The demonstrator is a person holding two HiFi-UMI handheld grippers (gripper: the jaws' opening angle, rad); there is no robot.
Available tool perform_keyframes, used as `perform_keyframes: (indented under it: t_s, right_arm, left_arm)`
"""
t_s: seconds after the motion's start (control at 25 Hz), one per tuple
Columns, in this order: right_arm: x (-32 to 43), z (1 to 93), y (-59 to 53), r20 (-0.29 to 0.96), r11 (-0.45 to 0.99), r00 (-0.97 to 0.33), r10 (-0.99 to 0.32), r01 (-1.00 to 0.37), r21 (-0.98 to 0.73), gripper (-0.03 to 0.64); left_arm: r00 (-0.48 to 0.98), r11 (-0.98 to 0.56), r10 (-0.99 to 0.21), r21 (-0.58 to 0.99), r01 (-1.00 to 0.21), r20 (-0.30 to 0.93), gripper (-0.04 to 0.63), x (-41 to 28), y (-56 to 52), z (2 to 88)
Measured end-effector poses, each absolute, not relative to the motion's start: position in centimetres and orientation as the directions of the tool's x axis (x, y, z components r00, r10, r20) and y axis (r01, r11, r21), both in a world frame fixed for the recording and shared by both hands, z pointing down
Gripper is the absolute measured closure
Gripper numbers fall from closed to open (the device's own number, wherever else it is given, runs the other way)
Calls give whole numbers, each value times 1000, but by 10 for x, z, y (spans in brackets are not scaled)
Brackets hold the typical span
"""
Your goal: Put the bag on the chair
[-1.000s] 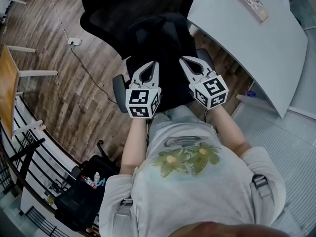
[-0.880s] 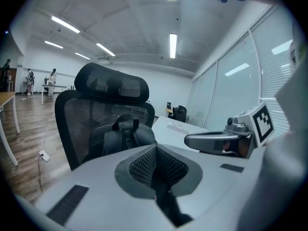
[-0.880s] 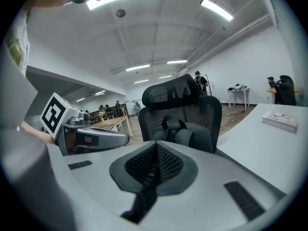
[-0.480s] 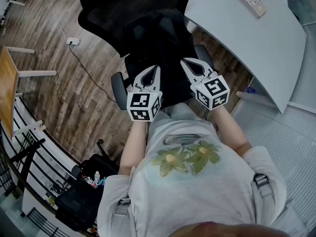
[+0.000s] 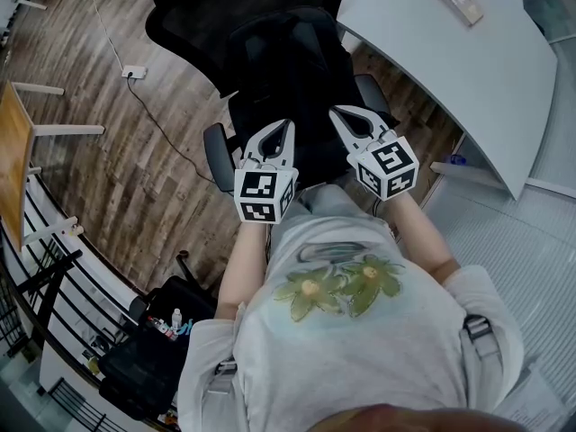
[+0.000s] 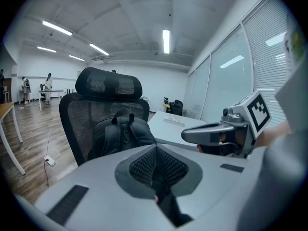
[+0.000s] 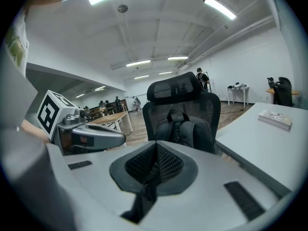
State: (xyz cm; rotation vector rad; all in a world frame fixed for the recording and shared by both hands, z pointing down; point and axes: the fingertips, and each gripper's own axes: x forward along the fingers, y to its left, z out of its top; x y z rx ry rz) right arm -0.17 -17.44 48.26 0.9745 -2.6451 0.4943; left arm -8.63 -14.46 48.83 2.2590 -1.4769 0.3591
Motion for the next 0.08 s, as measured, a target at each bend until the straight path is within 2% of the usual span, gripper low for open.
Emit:
perform_keyframes:
  t_s: [0.08]
  right_arm:
    - [-3,481,-170,371,715,-733,-569,-665,-216,607]
  left_arm:
    - [401,-353,-807,191,-916,433,578,-87,-140,488]
